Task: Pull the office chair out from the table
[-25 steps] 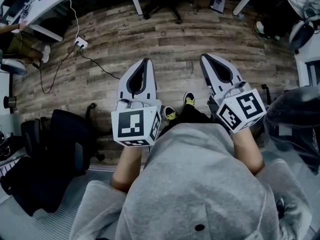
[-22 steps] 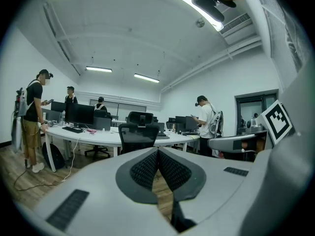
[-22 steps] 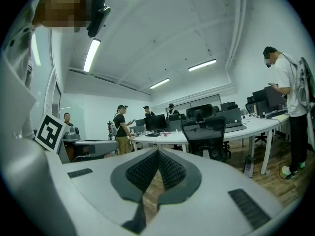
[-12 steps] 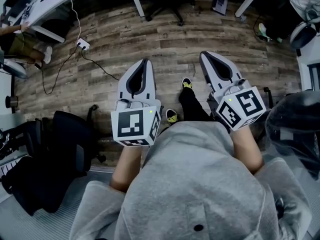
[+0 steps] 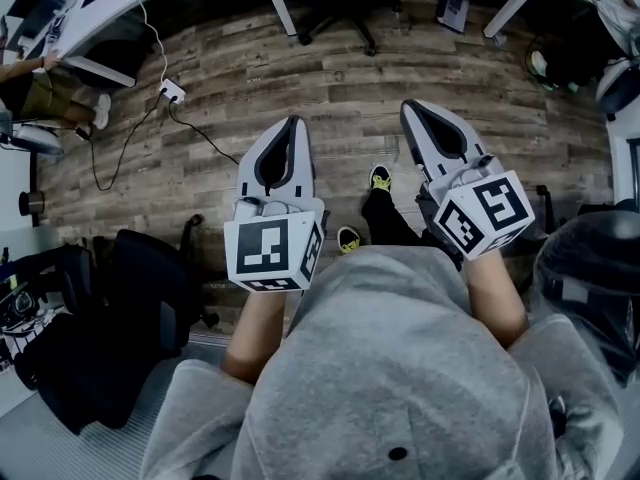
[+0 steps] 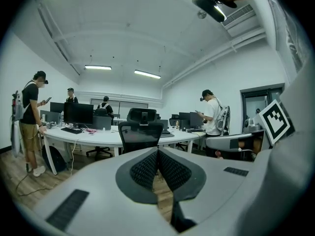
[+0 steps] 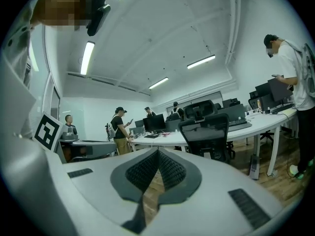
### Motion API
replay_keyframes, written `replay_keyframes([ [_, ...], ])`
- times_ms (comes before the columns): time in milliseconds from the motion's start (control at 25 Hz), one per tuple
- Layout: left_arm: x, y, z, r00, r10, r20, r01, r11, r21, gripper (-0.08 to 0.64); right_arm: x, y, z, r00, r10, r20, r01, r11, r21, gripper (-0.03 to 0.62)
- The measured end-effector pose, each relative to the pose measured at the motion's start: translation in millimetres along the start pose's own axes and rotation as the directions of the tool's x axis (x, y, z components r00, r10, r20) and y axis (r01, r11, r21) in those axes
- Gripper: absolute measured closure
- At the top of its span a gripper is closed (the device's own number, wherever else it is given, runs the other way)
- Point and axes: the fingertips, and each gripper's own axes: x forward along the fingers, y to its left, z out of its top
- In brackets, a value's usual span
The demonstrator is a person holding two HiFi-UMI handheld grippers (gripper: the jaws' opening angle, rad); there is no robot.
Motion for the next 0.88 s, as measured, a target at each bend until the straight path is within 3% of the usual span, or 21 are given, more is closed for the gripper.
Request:
replay_keyframes([
  [400,92,11,22,0.999,0.029,-0.019,-0.029,1.000,0.009,0.549,54,-76,24,1.000,0.009,-0.012,-0.009,1.000,-0.030,0.565],
  [880,175,-5,52,0.999,0.050,-0.007,-0.050,0.998,0.040,0.549,86,-151,52,0.999,0.036,0.004,-0.036,0.999,-0.022,0.565],
])
